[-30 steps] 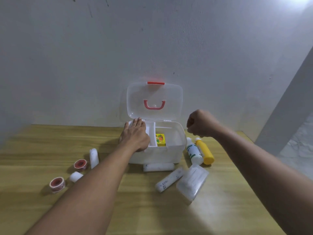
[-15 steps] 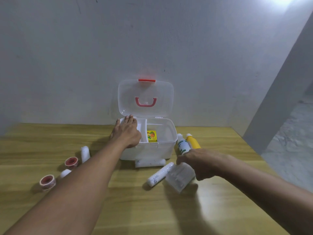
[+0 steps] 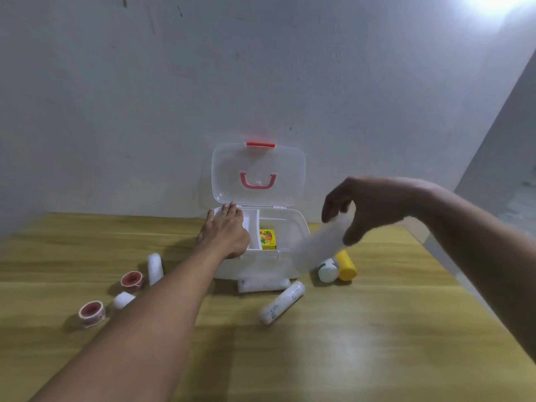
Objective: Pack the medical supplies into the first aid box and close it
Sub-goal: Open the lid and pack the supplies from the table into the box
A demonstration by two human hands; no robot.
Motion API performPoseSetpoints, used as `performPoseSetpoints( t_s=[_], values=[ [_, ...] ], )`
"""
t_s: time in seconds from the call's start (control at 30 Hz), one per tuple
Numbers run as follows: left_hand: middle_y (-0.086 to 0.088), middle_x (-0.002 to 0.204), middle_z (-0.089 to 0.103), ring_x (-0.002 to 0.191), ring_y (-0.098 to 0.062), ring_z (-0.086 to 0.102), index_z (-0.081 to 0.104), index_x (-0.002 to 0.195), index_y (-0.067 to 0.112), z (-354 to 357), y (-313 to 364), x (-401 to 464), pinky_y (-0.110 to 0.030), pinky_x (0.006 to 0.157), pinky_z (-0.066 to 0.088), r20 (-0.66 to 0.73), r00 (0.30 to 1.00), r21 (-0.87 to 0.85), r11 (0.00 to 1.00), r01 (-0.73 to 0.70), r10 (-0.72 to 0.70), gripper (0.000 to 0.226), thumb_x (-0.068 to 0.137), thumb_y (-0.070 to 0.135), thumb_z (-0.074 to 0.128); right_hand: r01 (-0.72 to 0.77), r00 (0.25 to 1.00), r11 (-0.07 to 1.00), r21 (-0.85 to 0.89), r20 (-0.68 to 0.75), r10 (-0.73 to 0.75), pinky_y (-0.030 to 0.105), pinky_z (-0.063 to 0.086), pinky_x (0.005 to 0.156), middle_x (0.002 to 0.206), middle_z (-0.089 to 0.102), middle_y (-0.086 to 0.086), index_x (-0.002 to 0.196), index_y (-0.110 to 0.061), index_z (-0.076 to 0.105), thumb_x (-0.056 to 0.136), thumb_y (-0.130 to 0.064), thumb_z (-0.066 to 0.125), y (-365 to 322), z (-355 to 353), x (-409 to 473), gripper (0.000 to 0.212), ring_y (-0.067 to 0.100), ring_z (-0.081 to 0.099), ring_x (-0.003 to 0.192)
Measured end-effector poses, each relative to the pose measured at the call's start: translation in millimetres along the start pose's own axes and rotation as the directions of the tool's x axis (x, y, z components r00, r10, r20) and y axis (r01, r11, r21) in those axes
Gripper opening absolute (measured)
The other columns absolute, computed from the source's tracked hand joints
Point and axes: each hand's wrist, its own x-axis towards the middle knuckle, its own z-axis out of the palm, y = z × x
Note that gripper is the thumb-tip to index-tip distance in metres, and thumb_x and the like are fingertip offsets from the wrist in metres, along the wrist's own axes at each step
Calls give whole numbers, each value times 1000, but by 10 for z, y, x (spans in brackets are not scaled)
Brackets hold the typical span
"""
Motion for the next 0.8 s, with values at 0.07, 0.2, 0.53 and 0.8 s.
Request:
performPoseSetpoints(
  t_s=[0.07, 0.2, 0.53, 0.8],
  values=[
    [-9, 162, -1, 150, -20, -1, 6, 152, 7, -7, 2, 2, -44, 122, 2, 0, 1000, 3, 1000, 0, 0, 62, 96, 23, 26, 7, 995, 1000, -2, -103, -8, 19, 43, 65, 87, 59, -15, 106, -23, 71, 65, -16, 86, -39, -78, 144, 44, 7, 58, 80],
    [-8, 162, -1, 150, -19, -1, 6, 152, 7, 0, 3, 4, -43, 122, 1, -1, 1000, -20, 1000, 11, -11, 64, 93, 20, 25, -33, 972, 997, -70, -233, 16, 30, 51, 82, 109, 69, 0, 109, -18, 72, 66, -19, 85, -155, 101, 556, 45, 20, 62, 94],
    [-8, 162, -2, 150, -20, -2, 4, 152, 7, 2, -3, -8, -43, 122, -1, -6, 1000, -30, 1000, 3, -3, 62, 96, 23, 26, -73, 977, 995, 69, -195, 85, 30, 51, 77, 116, 67, 10, 116, -11, 66, 69, -15, 85, -214, 789, 1221, 51, 27, 64, 95],
    [-8, 162, -1, 150, -20, -1, 5, 152, 7, 12, -5, 7, -44, 122, 0, -6, 1000, -19, 1000, -2, 2, 63, 96, 23, 28, -107, 954, 951, 290, -239, 181, 32, 55, 84, 115, 67, 11, 117, -6, 64, 64, -19, 89, -231, 995, 1320, 60, 26, 65, 99]
  ],
)
